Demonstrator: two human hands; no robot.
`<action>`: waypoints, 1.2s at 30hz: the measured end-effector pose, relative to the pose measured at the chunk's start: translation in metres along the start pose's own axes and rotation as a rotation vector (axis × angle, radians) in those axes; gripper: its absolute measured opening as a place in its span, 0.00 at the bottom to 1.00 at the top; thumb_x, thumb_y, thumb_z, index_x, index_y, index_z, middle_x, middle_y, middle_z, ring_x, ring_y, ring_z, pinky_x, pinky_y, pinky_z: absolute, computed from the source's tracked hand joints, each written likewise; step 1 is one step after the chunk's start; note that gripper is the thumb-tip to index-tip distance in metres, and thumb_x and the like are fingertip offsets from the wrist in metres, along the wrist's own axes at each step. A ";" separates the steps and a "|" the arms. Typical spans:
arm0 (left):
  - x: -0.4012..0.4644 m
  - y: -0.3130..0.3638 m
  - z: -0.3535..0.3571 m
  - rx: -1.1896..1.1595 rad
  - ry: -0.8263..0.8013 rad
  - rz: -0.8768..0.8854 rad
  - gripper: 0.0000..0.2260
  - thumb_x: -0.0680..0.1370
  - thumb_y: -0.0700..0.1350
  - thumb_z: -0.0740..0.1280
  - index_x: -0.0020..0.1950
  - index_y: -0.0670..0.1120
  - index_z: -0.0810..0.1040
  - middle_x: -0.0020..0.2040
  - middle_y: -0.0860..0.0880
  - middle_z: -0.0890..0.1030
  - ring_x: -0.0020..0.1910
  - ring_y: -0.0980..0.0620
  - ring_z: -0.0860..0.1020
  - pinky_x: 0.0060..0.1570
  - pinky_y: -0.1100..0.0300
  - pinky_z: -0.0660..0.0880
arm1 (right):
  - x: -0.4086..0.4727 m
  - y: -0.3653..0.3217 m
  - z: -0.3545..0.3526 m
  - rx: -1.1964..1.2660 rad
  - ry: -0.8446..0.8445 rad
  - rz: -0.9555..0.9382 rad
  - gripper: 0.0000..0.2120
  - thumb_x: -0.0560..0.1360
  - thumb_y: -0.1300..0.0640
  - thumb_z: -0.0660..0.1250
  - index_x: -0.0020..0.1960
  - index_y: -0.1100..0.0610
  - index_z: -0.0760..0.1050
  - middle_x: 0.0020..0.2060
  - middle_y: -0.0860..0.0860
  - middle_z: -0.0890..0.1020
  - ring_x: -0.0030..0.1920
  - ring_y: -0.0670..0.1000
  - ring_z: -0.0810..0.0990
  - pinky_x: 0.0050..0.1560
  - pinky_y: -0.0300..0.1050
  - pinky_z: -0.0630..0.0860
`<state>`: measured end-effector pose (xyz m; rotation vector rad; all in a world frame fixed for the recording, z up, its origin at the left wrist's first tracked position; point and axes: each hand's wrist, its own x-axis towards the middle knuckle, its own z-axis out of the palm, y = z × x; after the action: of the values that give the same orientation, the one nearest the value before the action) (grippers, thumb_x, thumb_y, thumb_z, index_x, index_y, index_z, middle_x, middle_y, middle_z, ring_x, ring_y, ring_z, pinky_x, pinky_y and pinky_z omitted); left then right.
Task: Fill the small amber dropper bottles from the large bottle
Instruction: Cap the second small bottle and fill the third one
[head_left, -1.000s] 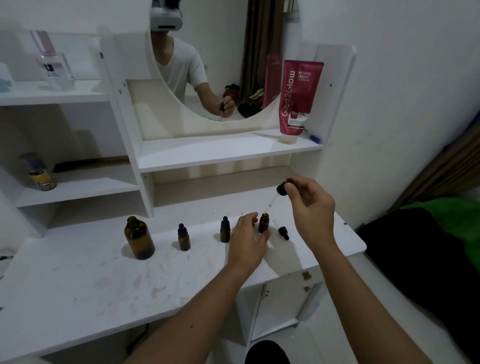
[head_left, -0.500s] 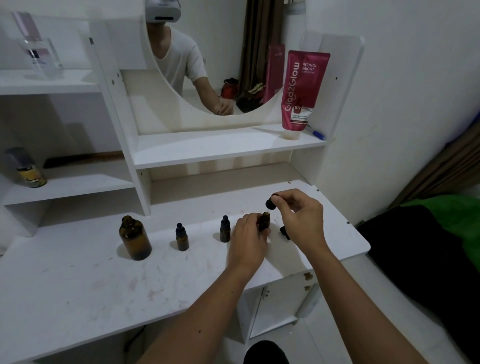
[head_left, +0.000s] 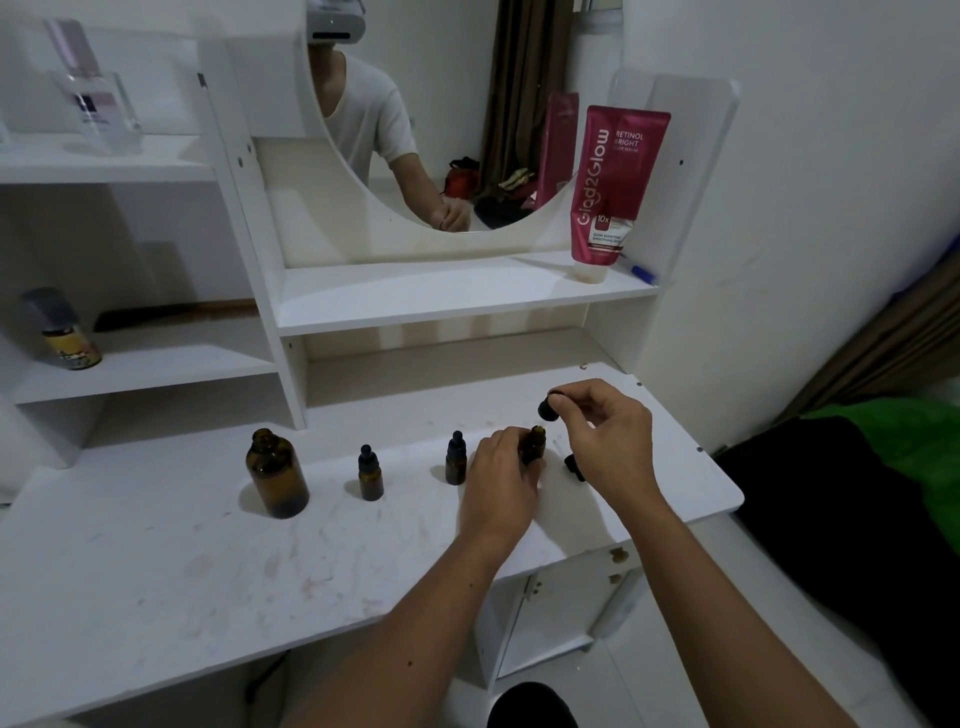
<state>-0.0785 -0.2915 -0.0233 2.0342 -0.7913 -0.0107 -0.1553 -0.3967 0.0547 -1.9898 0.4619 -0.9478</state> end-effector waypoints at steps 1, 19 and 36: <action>0.000 0.000 0.000 0.003 -0.001 0.002 0.12 0.82 0.44 0.67 0.65 0.49 0.77 0.58 0.54 0.80 0.60 0.54 0.75 0.62 0.55 0.74 | 0.000 0.000 0.000 -0.003 0.006 0.000 0.06 0.79 0.64 0.73 0.48 0.54 0.86 0.41 0.45 0.89 0.46 0.43 0.88 0.53 0.35 0.81; -0.033 -0.002 -0.023 -0.241 0.017 -0.117 0.20 0.82 0.42 0.70 0.74 0.46 0.74 0.67 0.53 0.79 0.66 0.55 0.77 0.68 0.58 0.73 | -0.005 -0.034 -0.012 0.019 0.080 -0.075 0.07 0.81 0.59 0.73 0.57 0.51 0.85 0.47 0.43 0.89 0.51 0.43 0.88 0.57 0.36 0.82; -0.107 -0.099 -0.196 -0.393 0.179 -0.277 0.12 0.75 0.50 0.78 0.55 0.55 0.81 0.46 0.60 0.84 0.46 0.59 0.83 0.49 0.60 0.83 | -0.034 -0.143 0.108 0.387 -0.168 -0.123 0.08 0.80 0.60 0.74 0.58 0.53 0.85 0.49 0.46 0.90 0.53 0.45 0.88 0.58 0.38 0.82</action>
<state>-0.0515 -0.0490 -0.0171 1.7246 -0.3564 -0.1298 -0.0987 -0.2368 0.1210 -1.7373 0.0547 -0.8611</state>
